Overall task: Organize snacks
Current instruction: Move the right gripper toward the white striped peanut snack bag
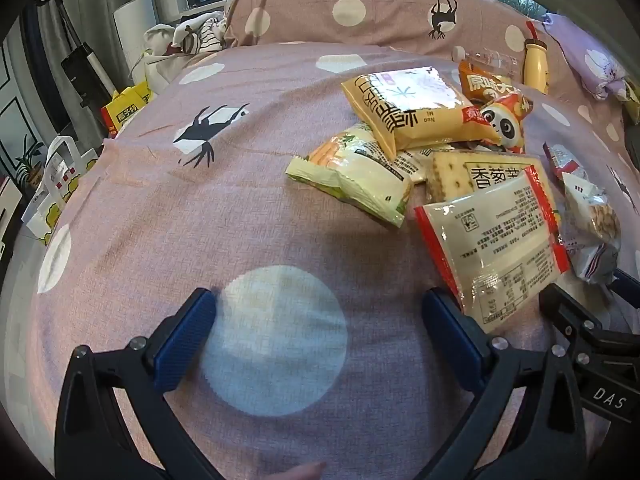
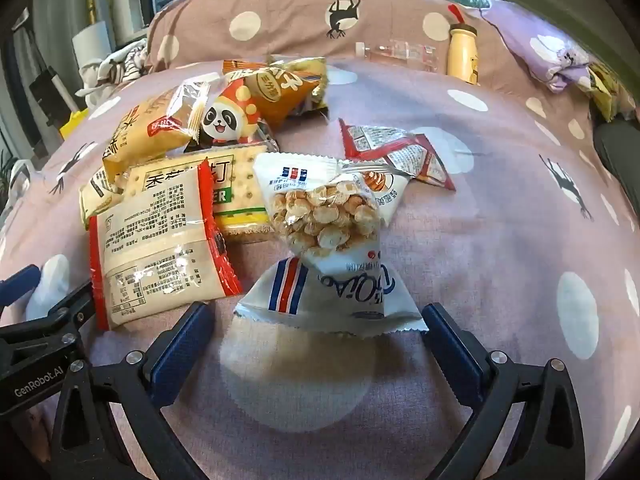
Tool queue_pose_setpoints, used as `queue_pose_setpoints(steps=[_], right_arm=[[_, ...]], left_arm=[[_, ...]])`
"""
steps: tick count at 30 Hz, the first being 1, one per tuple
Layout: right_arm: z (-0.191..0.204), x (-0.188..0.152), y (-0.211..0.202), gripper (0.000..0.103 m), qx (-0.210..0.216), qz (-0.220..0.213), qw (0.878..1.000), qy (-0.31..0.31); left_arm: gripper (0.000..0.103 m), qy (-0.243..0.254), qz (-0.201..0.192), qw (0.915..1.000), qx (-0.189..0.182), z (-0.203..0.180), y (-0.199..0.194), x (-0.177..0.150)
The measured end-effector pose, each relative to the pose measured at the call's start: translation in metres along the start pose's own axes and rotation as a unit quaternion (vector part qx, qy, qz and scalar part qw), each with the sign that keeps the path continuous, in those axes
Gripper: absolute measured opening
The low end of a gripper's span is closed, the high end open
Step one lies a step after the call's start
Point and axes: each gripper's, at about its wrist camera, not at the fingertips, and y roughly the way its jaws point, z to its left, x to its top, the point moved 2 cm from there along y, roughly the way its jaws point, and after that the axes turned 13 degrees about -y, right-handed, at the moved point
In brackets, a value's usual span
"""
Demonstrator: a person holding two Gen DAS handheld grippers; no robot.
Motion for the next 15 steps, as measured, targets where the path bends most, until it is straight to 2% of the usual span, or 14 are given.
queue_pose_setpoints(steps=[15], right_arm=[[0.0,-0.0003,-0.0003,0.103,-0.001,-0.001,1.0,0.0]], left_arm=[[0.103,-0.001,-0.002,1.0,-0.002,0.0001,-0.0003,-0.0001]])
